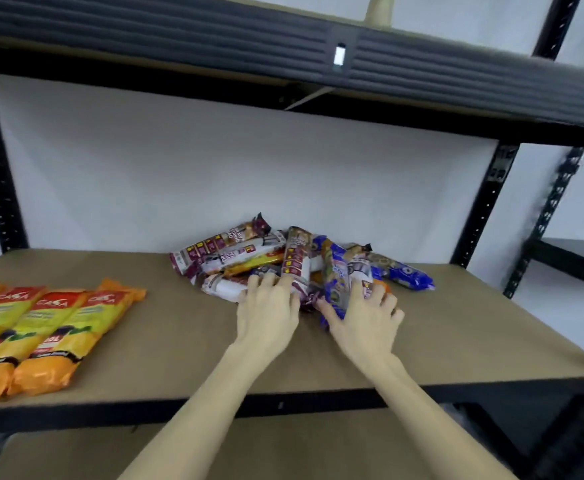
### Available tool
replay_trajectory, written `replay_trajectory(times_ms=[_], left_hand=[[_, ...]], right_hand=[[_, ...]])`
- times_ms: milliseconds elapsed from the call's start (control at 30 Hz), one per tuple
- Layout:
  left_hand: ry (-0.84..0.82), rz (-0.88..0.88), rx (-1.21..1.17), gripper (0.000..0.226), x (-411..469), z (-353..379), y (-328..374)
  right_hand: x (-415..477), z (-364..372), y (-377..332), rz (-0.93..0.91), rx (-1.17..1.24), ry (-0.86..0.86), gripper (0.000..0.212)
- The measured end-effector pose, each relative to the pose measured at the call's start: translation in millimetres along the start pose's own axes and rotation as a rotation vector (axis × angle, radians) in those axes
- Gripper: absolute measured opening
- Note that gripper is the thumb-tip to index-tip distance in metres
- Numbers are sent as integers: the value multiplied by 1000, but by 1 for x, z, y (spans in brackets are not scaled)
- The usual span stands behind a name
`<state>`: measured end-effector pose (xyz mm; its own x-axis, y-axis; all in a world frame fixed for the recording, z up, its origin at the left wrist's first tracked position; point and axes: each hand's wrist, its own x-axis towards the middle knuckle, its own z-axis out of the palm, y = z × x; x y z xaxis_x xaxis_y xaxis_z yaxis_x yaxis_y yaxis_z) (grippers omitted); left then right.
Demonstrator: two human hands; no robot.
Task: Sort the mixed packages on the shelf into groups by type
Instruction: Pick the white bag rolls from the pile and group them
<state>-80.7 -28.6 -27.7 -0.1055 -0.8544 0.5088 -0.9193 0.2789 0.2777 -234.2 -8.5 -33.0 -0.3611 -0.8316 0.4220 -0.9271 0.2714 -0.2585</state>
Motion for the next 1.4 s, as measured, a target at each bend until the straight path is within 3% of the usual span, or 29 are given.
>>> replay_trajectory(times_ms=[100, 200, 300, 400, 700, 867, 933, 967, 1033, 1067, 1167, 1267, 1400], left_hand=[[-44, -67, -13, 39, 28, 22, 26], [-25, -54, -30, 40, 41, 30, 55], [-171, -80, -50, 57, 40, 37, 88], [-278, -117, -25, 58, 35, 42, 102], [-265, -190, -76, 66, -20, 12, 88], [-277, -186, -48, 69, -33, -3, 79], [-275, -175, -56, 68, -35, -6, 74], [-272, -172, -58, 68, -37, -8, 72], [-261, -175, -68, 69, -40, -12, 68], [-255, -183, -80, 70, -42, -13, 65], [-209, -218, -120, 71, -53, -17, 56], [-174, -212, -167, 68, -61, -20, 46], [-414, -160, -235, 87, -67, -27, 36]], right_hand=[[15, 6, 26, 69, 115, -209, 60], [20, 6, 48, -21, 85, -200, 42], [23, -5, 57, -36, 106, -212, 34], [16, -23, 62, -7, 47, -273, 38], [30, -45, 85, 28, -11, -408, 75], [42, -59, 97, 28, 143, -555, 47], [52, -63, 102, -76, 20, -516, 28], [60, -65, 105, -183, -145, -458, 32], [73, -60, 109, -452, -409, -444, 75], [75, -56, 109, -561, -471, -481, 81], [78, -42, 113, -748, -480, -510, 55], [81, -46, 123, -726, -395, -500, 42], [78, -54, 144, -483, -283, -591, 67]])
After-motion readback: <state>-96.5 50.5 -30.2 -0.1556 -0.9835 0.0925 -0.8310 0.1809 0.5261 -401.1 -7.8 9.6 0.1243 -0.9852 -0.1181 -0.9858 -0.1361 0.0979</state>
